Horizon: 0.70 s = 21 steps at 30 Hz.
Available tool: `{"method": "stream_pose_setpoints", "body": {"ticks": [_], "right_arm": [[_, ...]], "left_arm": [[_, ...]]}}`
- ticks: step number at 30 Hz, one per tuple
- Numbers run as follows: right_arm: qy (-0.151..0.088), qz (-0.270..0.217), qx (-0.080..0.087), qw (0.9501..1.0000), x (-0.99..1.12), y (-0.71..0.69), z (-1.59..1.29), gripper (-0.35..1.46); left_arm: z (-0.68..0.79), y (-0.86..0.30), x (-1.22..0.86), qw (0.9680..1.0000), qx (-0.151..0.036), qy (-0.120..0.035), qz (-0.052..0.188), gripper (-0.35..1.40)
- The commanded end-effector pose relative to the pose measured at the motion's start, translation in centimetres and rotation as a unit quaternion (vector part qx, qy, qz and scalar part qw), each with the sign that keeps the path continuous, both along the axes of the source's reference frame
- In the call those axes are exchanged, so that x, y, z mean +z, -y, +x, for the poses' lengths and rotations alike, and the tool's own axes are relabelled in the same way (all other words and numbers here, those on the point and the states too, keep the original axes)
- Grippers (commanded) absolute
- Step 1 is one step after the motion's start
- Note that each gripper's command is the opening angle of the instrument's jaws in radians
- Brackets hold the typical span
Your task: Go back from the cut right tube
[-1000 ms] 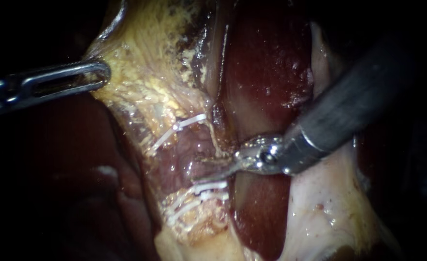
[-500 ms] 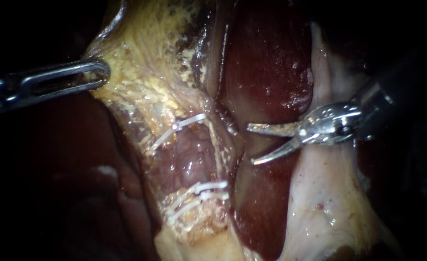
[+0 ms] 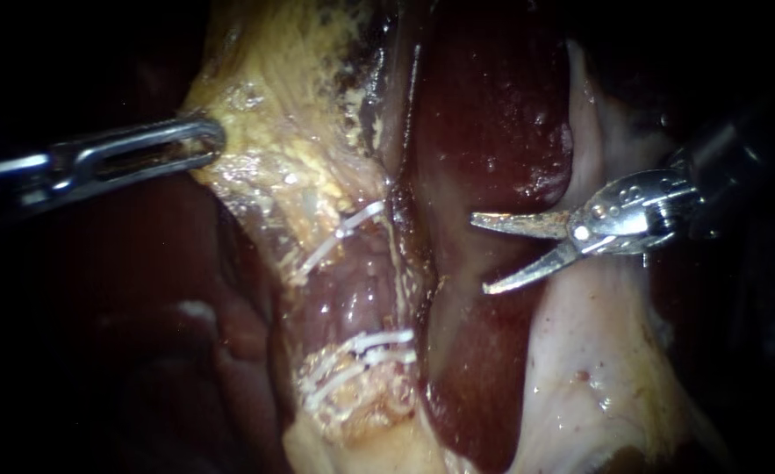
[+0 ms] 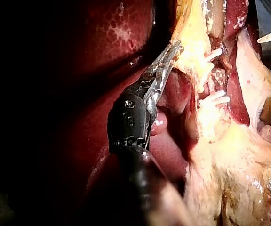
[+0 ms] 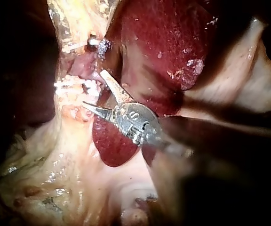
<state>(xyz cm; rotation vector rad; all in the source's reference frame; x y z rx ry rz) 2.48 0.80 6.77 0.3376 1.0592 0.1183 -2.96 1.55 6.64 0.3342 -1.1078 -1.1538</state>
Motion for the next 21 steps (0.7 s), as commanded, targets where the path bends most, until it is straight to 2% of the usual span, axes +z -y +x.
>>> {"method": "stream_pose_setpoints", "body": {"ticks": [1, 6, 9, 21], "right_arm": [[0.000, -0.002, -0.002, 1.0000, 0.00, 0.00, 0.00, 1.43], [-0.002, -0.007, -0.006, 1.0000, -0.01, 0.01, 0.00, 1.43], [-0.002, -0.007, -0.006, 1.0000, -0.01, 0.01, 0.01, 1.43], [-0.002, -0.009, -0.007, 0.9999, -0.02, 0.01, 0.03, 1.43]], "left_arm": [[-0.09, 0.01, 0.06, 1.0000, 0.004, 0.000, 0.001, -0.35], [-0.43, 0.00, 0.19, 0.9999, 0.013, -0.002, 0.005, -0.35], [-0.53, 0.01, 0.20, 0.9999, 0.015, -0.002, 0.007, -0.35], [-0.53, 0.01, 0.20, 0.9998, 0.017, -0.001, 0.007, -0.35]]}}
